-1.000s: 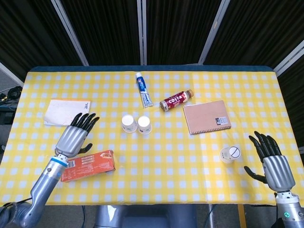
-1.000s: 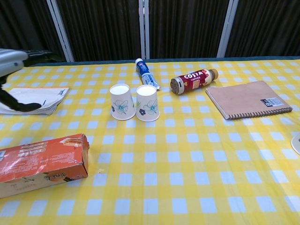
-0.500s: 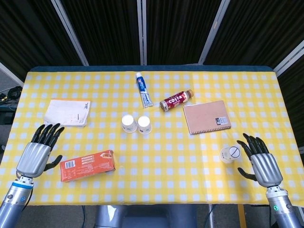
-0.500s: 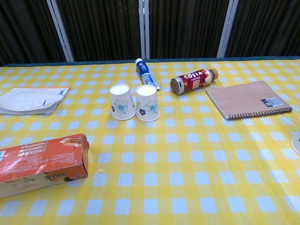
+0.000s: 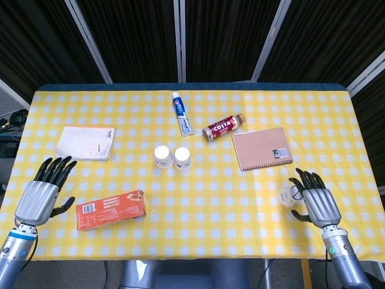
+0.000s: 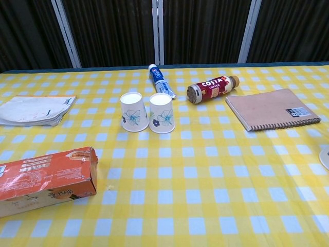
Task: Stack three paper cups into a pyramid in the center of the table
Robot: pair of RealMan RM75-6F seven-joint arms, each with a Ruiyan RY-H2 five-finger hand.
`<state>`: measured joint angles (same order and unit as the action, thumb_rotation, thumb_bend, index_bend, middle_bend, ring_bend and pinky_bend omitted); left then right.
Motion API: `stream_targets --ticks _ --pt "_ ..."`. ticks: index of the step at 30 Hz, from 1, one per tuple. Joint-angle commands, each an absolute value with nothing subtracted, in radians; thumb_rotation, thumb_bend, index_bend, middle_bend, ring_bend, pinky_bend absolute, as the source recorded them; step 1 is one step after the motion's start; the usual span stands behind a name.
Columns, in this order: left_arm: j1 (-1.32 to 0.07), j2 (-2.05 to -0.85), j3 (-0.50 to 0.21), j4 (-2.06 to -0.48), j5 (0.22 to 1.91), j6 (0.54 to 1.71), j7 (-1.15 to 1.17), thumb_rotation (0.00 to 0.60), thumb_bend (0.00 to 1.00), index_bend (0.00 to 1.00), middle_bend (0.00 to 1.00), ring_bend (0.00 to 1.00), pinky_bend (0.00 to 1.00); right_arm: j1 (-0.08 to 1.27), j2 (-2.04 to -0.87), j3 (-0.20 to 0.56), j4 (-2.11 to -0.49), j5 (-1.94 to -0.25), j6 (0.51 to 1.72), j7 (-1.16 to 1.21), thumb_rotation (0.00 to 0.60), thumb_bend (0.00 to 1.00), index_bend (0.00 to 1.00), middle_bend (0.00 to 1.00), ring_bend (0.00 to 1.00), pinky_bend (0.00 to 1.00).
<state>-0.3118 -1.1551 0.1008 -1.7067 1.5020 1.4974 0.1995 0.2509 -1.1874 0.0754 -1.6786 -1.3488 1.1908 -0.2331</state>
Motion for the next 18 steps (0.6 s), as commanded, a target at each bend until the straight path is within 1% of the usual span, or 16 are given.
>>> stream_targets --ticks 1,6,18 --pt "-0.307 -1.155 0.095 -1.707 1.507 1.492 0.202 0.600 0.31 0.00 0.00 0.00 0.00 0.260 -1.187 0.087 -1.673 -1.322 1.178 -0.238 0.600 0.14 0.23 0.00 0.00 0.00" --pt "-0.300 -1.155 0.084 -1.707 1.511 1.476 0.209 0.600 0.31 0.00 0.00 0.00 0.00 0.275 -1.195 0.095 -1.653 -1.281 1.152 -0.248 0.600 0.16 0.27 0.00 0.00 0.00" --pt "-0.282 -1.151 0.058 -1.709 1.525 1.459 0.209 0.600 0.31 0.00 0.00 0.00 0.00 0.303 -1.228 0.104 -1.589 -1.193 1.103 -0.268 0.600 0.19 0.30 0.00 0.00 0.00"
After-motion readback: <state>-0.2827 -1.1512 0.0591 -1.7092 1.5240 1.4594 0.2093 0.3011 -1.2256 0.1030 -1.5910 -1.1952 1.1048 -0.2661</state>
